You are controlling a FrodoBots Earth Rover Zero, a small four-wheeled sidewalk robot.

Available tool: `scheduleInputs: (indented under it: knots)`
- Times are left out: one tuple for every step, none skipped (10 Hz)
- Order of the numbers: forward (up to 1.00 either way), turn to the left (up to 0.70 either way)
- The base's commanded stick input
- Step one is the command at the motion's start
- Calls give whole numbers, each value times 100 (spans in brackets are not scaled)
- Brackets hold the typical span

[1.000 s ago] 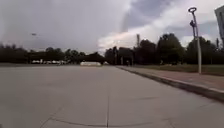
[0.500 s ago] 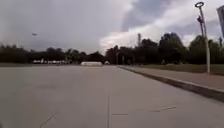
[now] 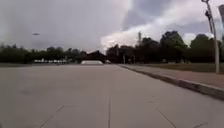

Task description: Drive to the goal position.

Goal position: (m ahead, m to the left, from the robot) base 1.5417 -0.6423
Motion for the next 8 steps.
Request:
scheduleInputs:
  knots:
    - [100, 0]
    - [100, 0]
    - [100, 0]
    - [100, 0]
    - [100, 0]
    - [100, 0]
    - [100, 0]
    - [100, 0]
